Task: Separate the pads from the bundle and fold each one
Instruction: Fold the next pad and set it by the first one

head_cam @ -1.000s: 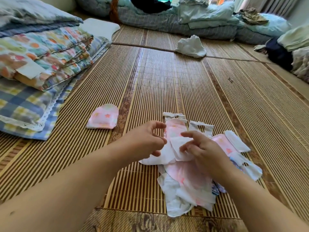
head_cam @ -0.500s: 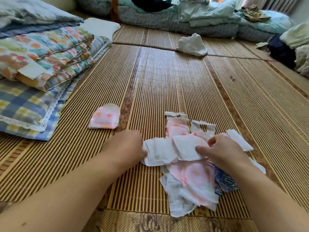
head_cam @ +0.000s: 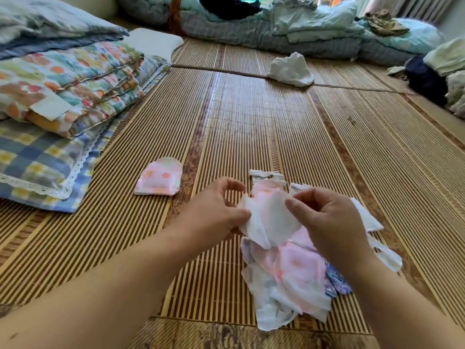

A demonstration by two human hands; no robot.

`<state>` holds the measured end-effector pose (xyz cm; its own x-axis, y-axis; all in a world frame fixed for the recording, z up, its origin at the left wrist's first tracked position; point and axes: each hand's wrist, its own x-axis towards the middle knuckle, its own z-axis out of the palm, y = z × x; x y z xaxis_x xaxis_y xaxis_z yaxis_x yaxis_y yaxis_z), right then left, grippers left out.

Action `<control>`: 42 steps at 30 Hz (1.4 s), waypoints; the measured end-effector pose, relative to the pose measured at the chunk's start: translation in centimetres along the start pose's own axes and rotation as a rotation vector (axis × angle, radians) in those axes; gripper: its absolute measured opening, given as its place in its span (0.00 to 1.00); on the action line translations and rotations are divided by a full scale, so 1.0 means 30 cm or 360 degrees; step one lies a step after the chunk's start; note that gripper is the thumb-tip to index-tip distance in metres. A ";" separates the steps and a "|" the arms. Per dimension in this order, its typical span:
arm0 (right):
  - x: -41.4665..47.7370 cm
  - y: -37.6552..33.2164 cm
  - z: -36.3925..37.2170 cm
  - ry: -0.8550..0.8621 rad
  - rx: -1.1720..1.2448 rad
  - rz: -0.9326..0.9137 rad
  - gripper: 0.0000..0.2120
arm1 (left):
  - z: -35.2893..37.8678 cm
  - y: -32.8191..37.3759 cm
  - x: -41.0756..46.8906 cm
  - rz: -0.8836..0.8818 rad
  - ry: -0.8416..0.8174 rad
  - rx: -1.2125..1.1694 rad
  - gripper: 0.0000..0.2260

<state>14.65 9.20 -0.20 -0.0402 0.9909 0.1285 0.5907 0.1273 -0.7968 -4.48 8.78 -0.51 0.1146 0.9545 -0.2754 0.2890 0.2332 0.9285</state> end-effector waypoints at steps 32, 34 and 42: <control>-0.040 -0.038 0.042 -0.0031 0.0091 -0.0148 0.11 | 0.013 0.001 -0.022 0.0225 -0.0069 0.0189 0.18; -0.031 -0.041 0.026 -0.0032 0.0382 -0.0019 0.09 | 0.021 -0.008 -0.023 0.0364 0.0055 0.0584 0.30; -0.016 -0.039 0.019 -0.0073 0.0913 0.0336 0.10 | 0.036 -0.018 -0.020 0.0468 -0.0280 -0.0112 0.20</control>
<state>13.51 8.59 0.33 -0.0119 0.9966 -0.0820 0.0624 -0.0811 -0.9948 -3.68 7.88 -1.12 0.3473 0.9374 -0.0264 0.1534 -0.0290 0.9877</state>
